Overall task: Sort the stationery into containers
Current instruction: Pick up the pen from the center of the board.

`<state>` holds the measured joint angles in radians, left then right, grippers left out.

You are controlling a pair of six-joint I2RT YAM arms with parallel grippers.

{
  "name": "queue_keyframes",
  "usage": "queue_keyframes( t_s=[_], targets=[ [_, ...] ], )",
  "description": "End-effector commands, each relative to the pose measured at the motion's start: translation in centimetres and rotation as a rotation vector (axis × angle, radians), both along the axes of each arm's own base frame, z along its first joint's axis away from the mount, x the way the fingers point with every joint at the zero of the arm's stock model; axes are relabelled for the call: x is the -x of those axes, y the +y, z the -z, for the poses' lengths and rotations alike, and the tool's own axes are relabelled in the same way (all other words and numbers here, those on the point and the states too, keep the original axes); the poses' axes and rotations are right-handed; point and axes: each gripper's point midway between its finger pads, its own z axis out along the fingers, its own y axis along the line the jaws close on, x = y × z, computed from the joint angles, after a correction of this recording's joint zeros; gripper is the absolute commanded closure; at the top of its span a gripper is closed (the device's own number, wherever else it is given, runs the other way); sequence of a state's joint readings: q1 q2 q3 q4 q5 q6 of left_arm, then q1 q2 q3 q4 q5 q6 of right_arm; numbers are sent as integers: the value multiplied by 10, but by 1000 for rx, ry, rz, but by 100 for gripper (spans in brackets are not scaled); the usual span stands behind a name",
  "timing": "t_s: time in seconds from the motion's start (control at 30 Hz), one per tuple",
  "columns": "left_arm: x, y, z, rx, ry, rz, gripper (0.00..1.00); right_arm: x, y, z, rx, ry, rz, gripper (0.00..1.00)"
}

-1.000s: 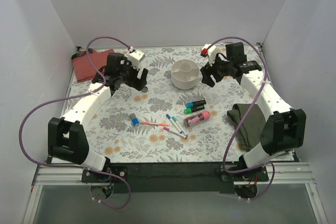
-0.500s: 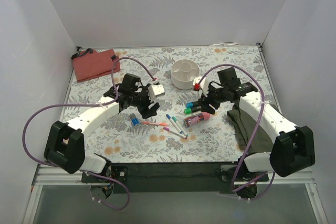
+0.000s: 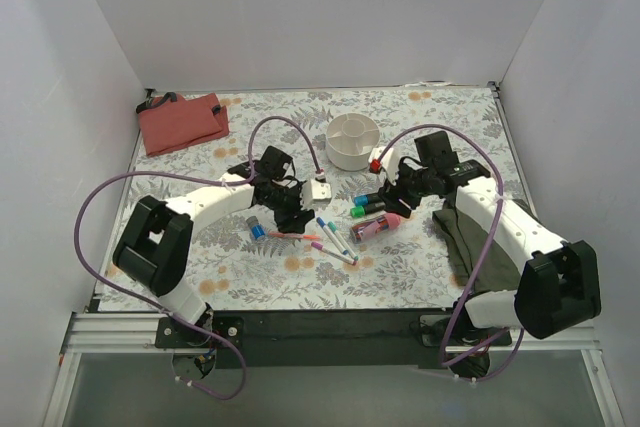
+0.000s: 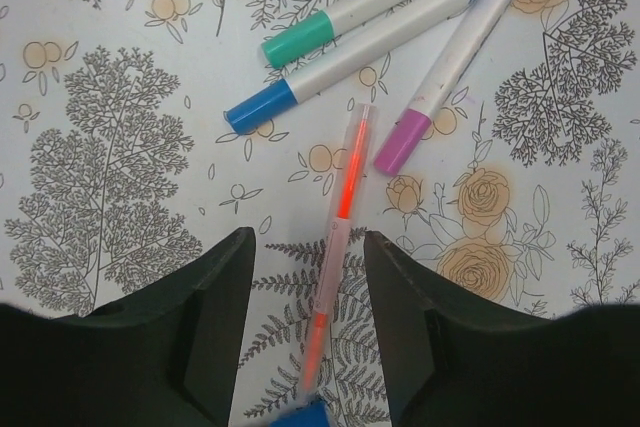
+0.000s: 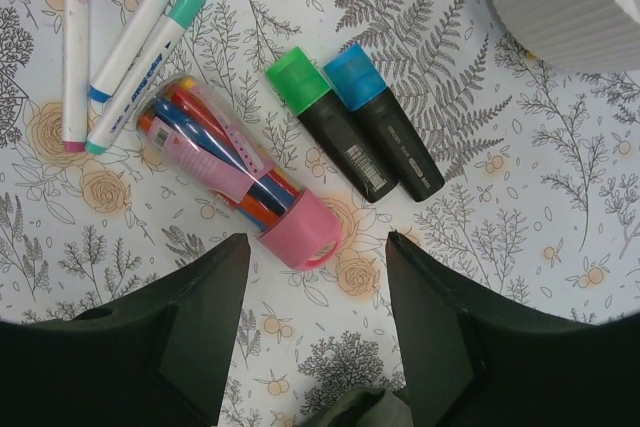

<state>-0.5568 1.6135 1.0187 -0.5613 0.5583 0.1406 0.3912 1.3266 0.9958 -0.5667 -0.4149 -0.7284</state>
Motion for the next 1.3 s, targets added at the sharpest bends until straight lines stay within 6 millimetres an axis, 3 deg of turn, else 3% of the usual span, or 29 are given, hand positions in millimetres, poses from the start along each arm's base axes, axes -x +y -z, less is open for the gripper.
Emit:
queue_keyframes(
  t_s=[0.0, 0.43, 0.77, 1.07, 1.27],
  targets=[
    [-2, -13, -8, 21, -35, 72, 53, -1, -2, -7, -20, -39, 29, 35],
    [9, -27, 13, 0, -16, 53, 67, 6, -10, 3, -7, -40, 58, 35],
    [15, -33, 29, -22, 2, 40, 69, 9, -13, 8, 5, -38, 59, 35],
    [18, -30, 47, -64, -8, 36, 69, 11, -16, 12, 6, -39, 61, 35],
    [27, -19, 68, -112, -31, 27, 80, 10, -17, 13, 7, -41, 66, 36]
  ],
)
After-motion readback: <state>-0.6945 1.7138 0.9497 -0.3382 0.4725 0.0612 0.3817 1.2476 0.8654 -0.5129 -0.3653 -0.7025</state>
